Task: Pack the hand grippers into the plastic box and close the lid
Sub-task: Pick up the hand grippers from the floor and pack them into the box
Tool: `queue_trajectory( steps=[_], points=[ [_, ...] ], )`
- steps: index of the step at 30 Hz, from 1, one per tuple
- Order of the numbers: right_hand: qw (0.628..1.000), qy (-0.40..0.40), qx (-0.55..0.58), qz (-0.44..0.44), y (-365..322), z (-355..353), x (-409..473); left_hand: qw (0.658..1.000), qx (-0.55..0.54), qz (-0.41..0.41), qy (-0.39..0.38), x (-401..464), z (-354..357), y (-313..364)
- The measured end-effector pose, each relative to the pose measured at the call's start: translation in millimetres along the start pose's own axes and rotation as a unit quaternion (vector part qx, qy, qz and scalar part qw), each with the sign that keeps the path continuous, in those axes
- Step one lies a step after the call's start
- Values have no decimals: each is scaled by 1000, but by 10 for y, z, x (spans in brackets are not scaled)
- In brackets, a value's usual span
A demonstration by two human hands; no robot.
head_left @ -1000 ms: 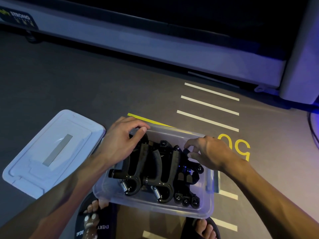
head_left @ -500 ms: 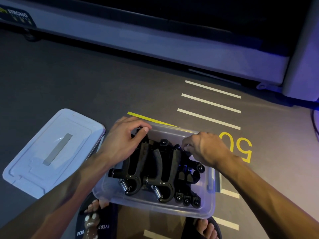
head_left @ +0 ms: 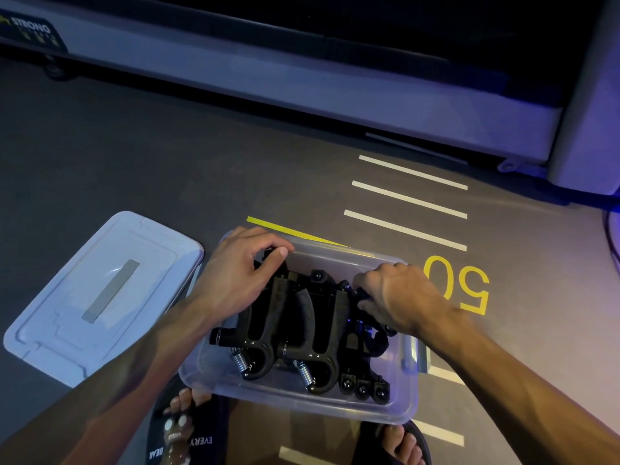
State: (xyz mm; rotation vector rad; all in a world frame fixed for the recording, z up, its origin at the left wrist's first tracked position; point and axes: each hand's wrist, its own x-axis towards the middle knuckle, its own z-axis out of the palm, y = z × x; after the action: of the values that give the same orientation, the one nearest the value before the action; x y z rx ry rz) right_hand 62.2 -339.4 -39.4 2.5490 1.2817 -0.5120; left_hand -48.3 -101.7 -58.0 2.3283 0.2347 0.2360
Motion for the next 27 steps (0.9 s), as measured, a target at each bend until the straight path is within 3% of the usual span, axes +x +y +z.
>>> queue_trajectory(
  steps=[7, 11, 15, 19, 24, 27],
  points=[
    [999, -21, 37, 16, 21, -27, 19, 1000, 1, 3, 0, -16, 1, -10],
    [990, -59, 120, 37, 93, -66, 29, 1000, 3, 16, -1, -45, -14, -13],
    [985, 48, 161, 43, 124, -290, -3, 1000, 4, 29, 4, -119, -87, -19],
    [962, 167, 216, -18, -210, -618, 56, 1000, 18, 12, 17, -233, -241, -108],
    [934, 201, 275, -104, -852, -613, 481, 993, 39, -57, 98, -464, -474, -538],
    [934, 186, 270, -144, -1183, -560, 777, 971, 76, -172, 147, -756, -566, -1081]
  ],
)
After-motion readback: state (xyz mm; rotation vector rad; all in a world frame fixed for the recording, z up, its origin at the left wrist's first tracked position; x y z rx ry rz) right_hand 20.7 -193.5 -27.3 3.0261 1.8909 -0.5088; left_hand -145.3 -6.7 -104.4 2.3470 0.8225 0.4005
